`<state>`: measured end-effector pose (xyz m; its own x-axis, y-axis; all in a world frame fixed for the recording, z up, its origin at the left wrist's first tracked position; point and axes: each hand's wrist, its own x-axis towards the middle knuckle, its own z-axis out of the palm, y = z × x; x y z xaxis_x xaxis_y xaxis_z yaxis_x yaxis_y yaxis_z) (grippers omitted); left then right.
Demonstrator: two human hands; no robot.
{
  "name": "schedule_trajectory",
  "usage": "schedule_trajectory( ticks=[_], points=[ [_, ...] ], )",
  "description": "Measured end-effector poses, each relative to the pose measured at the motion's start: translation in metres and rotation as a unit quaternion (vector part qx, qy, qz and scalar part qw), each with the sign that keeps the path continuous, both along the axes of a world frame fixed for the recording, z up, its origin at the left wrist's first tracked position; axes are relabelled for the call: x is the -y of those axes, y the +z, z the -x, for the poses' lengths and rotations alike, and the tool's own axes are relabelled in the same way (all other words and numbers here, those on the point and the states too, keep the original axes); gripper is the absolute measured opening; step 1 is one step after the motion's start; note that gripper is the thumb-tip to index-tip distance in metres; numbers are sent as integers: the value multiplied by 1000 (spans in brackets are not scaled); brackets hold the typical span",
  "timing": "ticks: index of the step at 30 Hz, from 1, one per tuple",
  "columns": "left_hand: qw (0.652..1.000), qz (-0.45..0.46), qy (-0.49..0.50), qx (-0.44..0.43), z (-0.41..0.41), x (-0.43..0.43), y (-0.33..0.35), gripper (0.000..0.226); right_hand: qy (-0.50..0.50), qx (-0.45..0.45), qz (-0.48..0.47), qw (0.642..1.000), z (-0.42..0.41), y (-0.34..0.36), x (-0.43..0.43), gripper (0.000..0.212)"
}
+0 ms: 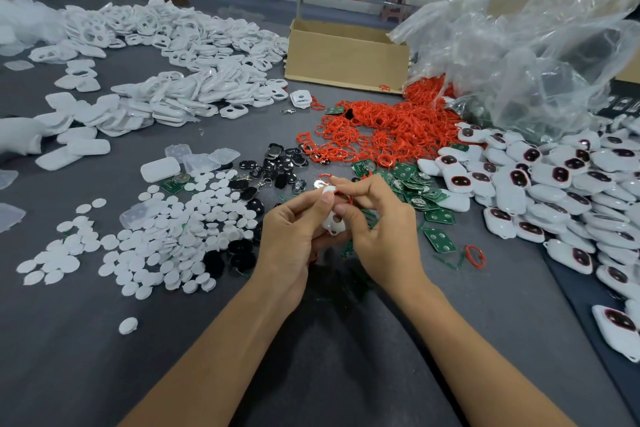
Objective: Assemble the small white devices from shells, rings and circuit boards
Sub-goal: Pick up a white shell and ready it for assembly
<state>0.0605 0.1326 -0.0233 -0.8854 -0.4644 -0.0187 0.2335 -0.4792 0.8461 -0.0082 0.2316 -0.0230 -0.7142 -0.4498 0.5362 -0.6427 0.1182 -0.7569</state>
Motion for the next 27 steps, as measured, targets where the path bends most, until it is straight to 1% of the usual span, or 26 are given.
schedule_trajectory(
  ticks=[2,5,7,10,14,16,18,20,22,25,27],
  points=[
    [1000,1,0,1,0,1,0,15,23,30,22,999,0,2,-1,20],
    [1000,-1,0,5,-1,1,2,14,65,91,68,991,-1,5,-2,30],
    [1000,-2,1,9,-2,1,2,14,80,103,84,988,0,6,-3,32],
    [1000,1,12,13,-2,0,2,17,91,128,97,983,1,5,-3,28],
    [999,5,34,10,-3,-1,2,16,92,143,85,982,2,6,-1,28],
    [998,30,47,6,-2,-2,3,16,99,160,93,978,4,8,-1,28],
    [995,80,62,8,-2,-3,2,19,102,217,106,965,5,9,-2,29],
    [988,130,78,19,-2,-3,1,18,124,258,94,954,5,9,-3,24],
    [983,158,89,24,-2,-4,-1,17,124,237,61,962,5,7,-3,19],
    [974,198,106,19,-1,-5,-1,18,76,191,33,978,3,4,1,16],
    [969,217,118,21,1,-5,-2,19,44,182,27,982,4,3,3,16]
  ],
)
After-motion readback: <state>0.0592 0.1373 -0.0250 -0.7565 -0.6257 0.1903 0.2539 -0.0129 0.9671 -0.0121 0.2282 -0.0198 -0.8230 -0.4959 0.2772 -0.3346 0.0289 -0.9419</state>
